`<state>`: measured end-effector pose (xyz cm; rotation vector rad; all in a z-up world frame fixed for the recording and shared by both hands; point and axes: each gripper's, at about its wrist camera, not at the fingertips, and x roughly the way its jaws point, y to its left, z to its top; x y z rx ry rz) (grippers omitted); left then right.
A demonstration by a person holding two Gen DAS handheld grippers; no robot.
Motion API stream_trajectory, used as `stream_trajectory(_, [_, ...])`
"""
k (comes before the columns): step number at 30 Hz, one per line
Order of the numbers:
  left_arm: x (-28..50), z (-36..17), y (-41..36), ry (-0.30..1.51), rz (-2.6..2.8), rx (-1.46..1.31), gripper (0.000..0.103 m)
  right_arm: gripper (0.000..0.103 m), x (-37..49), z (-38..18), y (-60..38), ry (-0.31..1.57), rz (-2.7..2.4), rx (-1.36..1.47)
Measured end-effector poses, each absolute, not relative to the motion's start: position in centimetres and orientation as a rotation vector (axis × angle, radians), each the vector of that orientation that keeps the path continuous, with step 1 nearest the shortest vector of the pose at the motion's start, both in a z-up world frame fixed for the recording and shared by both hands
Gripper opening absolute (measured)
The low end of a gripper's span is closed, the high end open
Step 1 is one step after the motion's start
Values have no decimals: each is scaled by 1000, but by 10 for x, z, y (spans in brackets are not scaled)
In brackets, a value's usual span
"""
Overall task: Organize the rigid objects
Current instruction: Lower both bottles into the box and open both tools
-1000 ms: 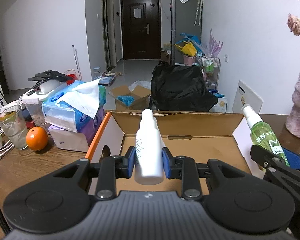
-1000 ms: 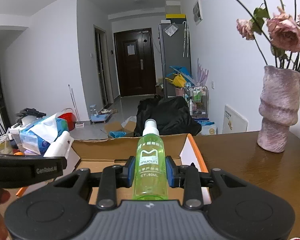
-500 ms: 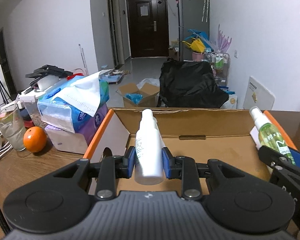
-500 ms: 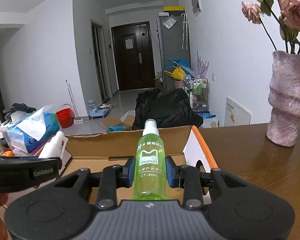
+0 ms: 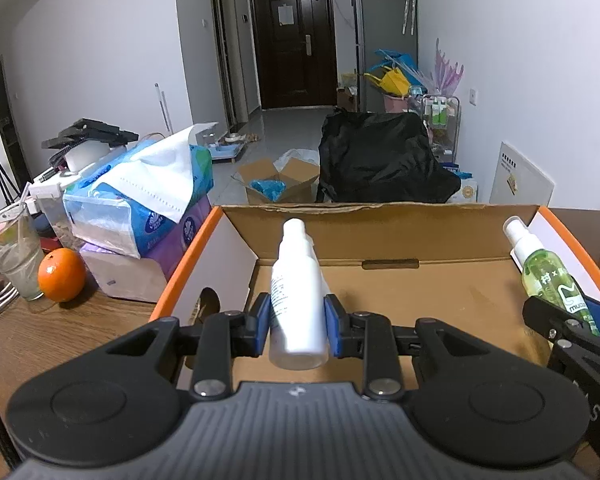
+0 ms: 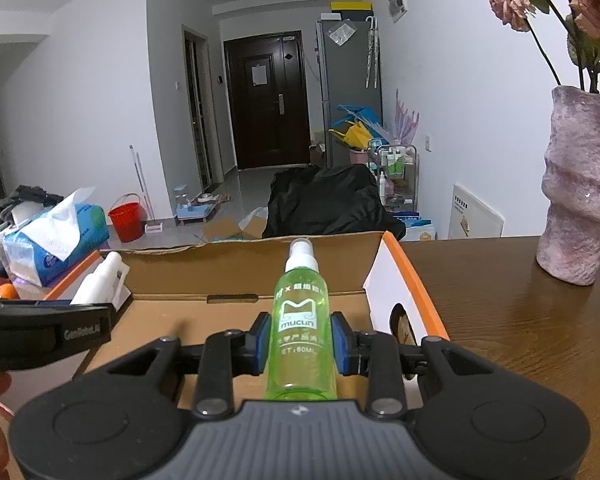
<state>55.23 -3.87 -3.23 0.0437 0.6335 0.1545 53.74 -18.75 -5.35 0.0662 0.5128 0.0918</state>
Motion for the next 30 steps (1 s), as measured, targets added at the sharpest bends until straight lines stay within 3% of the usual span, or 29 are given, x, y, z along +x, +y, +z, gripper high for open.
stream_trajectory(1, [551, -32, -40, 631, 159, 47, 43, 30, 538, -53, -188, 518, 93, 64])
stream_trajectory(2, [550, -31, -40, 626, 166, 52, 64, 30, 539, -54, -187, 526, 92, 60])
stream_trajectory(4, [548, -30, -41, 602, 185, 66, 85, 35, 538, -52, -187, 526, 83, 55])
stream_trajectory(7, [545, -27, -40, 584, 188, 69, 93, 76, 534, -48, -189, 513, 59, 52])
stream_trajectory(8, [546, -27, -40, 586, 190, 67, 98, 81, 532, -47, -189, 503, 48, 49])
stream_trajectory(10, [545, -27, -39, 582, 202, 74, 99, 83, 531, -45, -191, 503, 46, 49])
stream_trajectory(14, [543, -25, -38, 572, 207, 75, 103, 100, 529, -45, -192, 499, 39, 53])
stream_trajectory(16, [542, -25, -38, 571, 206, 75, 103, 102, 528, -45, -192, 498, 38, 57])
stream_trajectory(30, [525, -27, -28, 568, 221, 64, 103, 103, 522, -44, -193, 504, 34, 58])
